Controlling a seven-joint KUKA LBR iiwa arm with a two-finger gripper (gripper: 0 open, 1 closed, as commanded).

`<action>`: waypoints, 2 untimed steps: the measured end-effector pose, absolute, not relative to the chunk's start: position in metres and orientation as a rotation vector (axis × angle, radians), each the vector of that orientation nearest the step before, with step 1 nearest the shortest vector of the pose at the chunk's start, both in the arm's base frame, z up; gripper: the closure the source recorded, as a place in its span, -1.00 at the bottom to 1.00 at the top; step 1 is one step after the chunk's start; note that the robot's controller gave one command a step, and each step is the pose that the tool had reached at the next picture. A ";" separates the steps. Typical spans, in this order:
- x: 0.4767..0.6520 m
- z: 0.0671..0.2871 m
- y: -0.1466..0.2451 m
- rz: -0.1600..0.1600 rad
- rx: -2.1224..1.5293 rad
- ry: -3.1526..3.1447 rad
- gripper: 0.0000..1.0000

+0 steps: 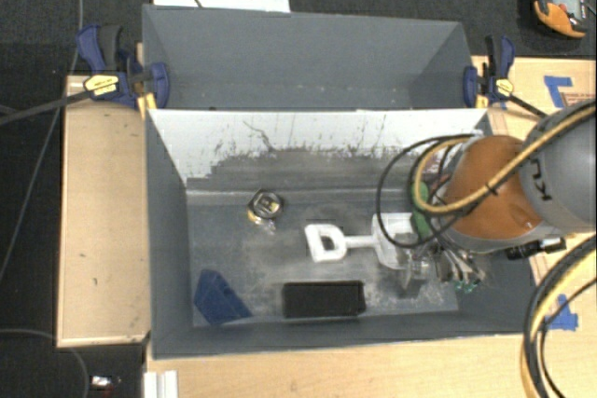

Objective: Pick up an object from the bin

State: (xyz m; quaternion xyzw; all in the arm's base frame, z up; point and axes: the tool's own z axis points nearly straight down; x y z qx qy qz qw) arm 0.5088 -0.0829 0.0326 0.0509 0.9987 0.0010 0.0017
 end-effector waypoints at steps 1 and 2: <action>0.508 0.035 -0.083 0.003 0.155 3.132 1.00; 0.559 0.074 -0.058 0.002 0.146 3.123 1.00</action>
Offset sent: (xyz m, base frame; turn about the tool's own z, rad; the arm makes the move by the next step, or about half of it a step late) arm 0.0460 0.0236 0.0374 -0.0051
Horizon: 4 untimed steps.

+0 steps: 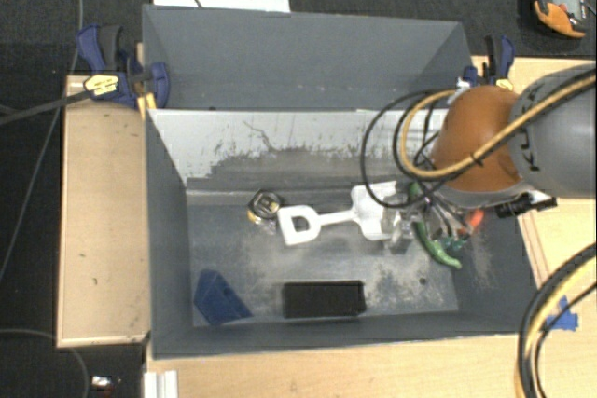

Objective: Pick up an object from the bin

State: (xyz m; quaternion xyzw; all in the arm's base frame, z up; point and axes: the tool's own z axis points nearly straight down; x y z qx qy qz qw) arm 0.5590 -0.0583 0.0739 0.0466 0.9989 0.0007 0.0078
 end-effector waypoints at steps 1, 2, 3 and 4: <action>0.543 0.071 -0.082 -0.003 0.109 3.141 1.00; 0.575 0.132 -0.065 0.000 0.112 3.118 1.00; 0.543 0.093 -0.086 -0.001 0.100 3.146 1.00; 0.584 0.097 -0.096 -0.002 -0.010 3.119 1.00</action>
Offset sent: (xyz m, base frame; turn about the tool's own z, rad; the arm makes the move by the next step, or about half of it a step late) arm 0.0123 -0.0072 0.0541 -0.0188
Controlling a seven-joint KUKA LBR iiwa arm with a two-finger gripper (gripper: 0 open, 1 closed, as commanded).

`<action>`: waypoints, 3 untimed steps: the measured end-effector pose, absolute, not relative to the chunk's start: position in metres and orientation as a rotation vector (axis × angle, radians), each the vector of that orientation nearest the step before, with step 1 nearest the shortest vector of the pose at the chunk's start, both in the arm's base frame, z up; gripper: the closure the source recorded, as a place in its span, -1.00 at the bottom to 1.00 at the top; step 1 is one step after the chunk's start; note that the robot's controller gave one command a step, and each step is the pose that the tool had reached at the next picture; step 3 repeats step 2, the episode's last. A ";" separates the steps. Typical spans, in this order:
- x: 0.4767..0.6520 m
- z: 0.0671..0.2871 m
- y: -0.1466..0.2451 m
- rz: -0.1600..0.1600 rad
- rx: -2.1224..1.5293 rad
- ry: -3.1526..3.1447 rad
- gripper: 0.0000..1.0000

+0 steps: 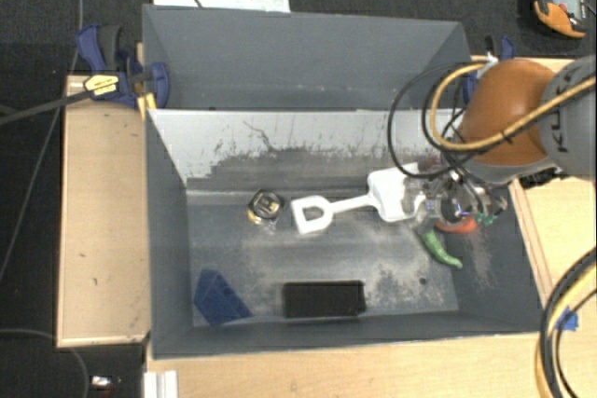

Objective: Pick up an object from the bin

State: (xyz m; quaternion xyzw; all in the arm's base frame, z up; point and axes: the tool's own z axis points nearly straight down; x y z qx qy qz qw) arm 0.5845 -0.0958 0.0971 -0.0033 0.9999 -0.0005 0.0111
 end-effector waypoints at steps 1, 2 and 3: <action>0.546 0.086 -0.094 0.001 0.082 3.142 1.00; 0.573 0.074 -0.085 0.001 0.202 3.114 1.00; 0.573 0.074 -0.085 0.001 0.202 3.114 1.00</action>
Offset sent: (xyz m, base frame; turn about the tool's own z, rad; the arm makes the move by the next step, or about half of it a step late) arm -0.0084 0.0121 -0.0271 0.1494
